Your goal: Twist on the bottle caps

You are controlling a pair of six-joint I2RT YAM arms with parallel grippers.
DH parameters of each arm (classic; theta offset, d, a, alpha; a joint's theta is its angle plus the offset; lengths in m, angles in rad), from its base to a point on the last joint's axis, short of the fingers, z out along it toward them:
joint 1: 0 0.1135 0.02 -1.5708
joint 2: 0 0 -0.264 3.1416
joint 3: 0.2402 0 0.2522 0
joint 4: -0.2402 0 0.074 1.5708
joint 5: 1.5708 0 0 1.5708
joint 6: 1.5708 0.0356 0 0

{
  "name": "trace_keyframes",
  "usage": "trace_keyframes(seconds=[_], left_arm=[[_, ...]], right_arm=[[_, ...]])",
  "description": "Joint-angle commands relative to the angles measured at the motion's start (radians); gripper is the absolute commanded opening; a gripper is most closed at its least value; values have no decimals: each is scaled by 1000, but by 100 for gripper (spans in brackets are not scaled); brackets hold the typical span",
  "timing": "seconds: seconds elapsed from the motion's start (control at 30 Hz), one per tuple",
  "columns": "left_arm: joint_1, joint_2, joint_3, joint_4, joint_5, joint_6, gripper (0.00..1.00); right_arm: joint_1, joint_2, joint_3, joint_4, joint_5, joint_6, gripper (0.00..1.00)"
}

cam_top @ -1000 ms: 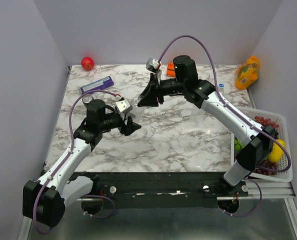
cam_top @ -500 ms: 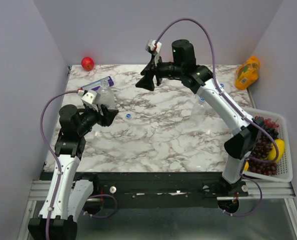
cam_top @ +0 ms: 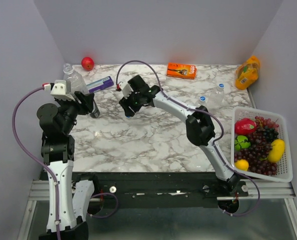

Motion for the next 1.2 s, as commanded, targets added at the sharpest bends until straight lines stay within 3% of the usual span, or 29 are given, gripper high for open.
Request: trace_keyframes(seconds=[0.0, 0.1, 0.4, 0.83, 0.93, 1.17], left_arm=[[21, -27, 4, -56, -31, -26, 9], [27, -39, -19, -53, -24, -40, 9], [29, -61, -79, -31, -8, -58, 9], [29, -75, -111, -25, 16, -77, 9], [29, -76, -119, -24, 16, -74, 9], [29, -95, -144, -21, 32, -64, 9]], right_arm=[[24, 95, 220, -116, 131, -84, 65], [25, 184, 309, -187, 139, -106, 64], [36, 192, 257, -185, 130, -159, 61], [62, 235, 282, -195, 62, -52, 59], [62, 254, 297, -184, 73, -29, 51], [61, 269, 313, -159, 92, -12, 42]])
